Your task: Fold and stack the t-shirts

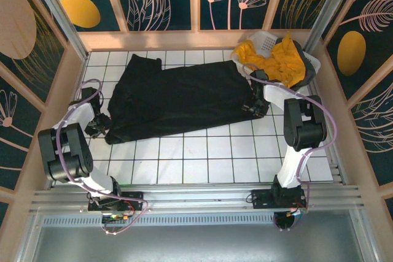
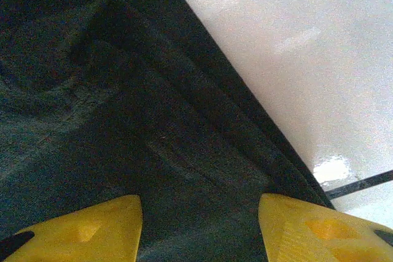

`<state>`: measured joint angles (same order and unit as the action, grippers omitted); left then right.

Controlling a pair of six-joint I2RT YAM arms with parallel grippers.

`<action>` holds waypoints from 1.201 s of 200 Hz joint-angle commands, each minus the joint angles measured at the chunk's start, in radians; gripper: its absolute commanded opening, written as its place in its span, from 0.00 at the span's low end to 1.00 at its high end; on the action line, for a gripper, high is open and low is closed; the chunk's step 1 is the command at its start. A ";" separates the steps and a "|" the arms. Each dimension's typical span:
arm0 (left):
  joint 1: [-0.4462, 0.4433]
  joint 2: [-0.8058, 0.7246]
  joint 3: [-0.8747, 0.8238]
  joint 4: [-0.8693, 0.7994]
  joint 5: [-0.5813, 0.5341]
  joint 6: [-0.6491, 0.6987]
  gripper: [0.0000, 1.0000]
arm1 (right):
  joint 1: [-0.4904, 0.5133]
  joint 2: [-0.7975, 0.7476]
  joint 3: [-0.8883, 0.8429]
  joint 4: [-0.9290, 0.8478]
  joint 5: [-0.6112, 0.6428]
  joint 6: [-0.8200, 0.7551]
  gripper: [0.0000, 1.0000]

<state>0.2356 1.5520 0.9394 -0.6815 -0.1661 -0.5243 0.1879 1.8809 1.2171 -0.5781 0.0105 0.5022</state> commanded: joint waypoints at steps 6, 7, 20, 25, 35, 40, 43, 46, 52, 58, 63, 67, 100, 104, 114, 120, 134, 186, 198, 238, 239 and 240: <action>-0.037 -0.131 0.056 -0.062 0.005 -0.099 0.38 | -0.003 -0.051 0.023 -0.082 0.016 -0.018 0.56; -0.039 -0.135 0.055 -0.062 0.011 -0.104 0.38 | -0.002 -0.053 0.023 -0.082 0.016 -0.018 0.56; -0.074 -0.156 0.040 -0.056 0.092 -0.170 0.37 | 0.005 -0.073 0.033 -0.092 0.014 -0.015 0.56; -0.088 -0.161 0.013 -0.047 0.134 -0.198 0.37 | 0.009 -0.078 0.037 -0.094 0.014 -0.013 0.56; -0.111 -0.169 -0.027 -0.013 0.211 -0.255 0.36 | 0.020 -0.084 0.042 -0.094 0.013 -0.014 0.56; -0.121 -0.172 -0.047 0.010 0.241 -0.280 0.35 | 0.025 -0.085 0.044 -0.092 0.012 -0.013 0.56; -0.126 -0.173 -0.060 0.027 0.257 -0.296 0.35 | 0.027 -0.084 0.044 -0.090 0.011 -0.014 0.56; -0.129 -0.173 -0.074 0.042 0.275 -0.311 0.35 | 0.030 -0.083 0.045 -0.087 0.011 -0.013 0.56; -0.132 -0.169 -0.096 0.073 0.302 -0.331 0.34 | 0.035 -0.077 0.045 -0.081 0.010 -0.013 0.56; -0.134 -0.160 -0.116 0.099 0.320 -0.350 0.34 | 0.038 -0.070 0.048 -0.076 0.010 -0.012 0.56; -0.133 -0.147 -0.124 0.116 0.328 -0.356 0.34 | 0.040 -0.062 0.052 -0.072 0.011 -0.011 0.56; -0.133 -0.134 -0.126 0.124 0.329 -0.357 0.34 | 0.043 -0.056 0.056 -0.068 -0.014 -0.010 0.56; -0.125 -0.033 -0.087 0.113 0.163 -0.280 0.31 | 0.042 0.006 0.078 -0.031 -0.022 -0.002 0.54; -0.122 -0.022 -0.087 0.114 0.142 -0.269 0.30 | 0.043 0.019 0.084 -0.028 -0.021 -0.002 0.54; -0.110 0.004 -0.091 0.113 0.099 -0.246 0.30 | 0.041 0.049 0.100 -0.025 -0.010 -0.004 0.54; -0.099 0.019 -0.100 0.117 0.080 -0.236 0.30 | 0.042 0.068 0.112 -0.030 0.001 -0.005 0.54; -0.068 0.048 -0.129 0.129 0.050 -0.222 0.29 | 0.039 0.117 0.144 -0.060 0.033 -0.007 0.53; -0.023 -0.006 -0.207 0.119 -0.020 -0.200 0.29 | 0.048 0.072 0.004 -0.105 0.045 0.051 0.52; -0.014 -0.039 -0.236 0.104 -0.023 -0.201 0.29 | 0.058 0.020 -0.063 -0.111 0.034 0.074 0.52; 0.016 -0.155 -0.236 0.019 -0.025 -0.296 0.29 | 0.108 -0.175 -0.271 -0.145 0.011 0.166 0.53; 0.018 -0.159 -0.237 0.019 -0.026 -0.298 0.29 | 0.109 -0.181 -0.275 -0.145 0.010 0.169 0.53; 0.019 -0.162 -0.237 0.019 -0.026 -0.302 0.29 | 0.109 -0.186 -0.279 -0.145 0.011 0.171 0.53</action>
<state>0.2150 1.4517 0.7174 -0.5587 -0.1101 -0.7616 0.2829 1.7657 1.0565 -0.5972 0.0101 0.5865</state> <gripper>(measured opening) 0.291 0.527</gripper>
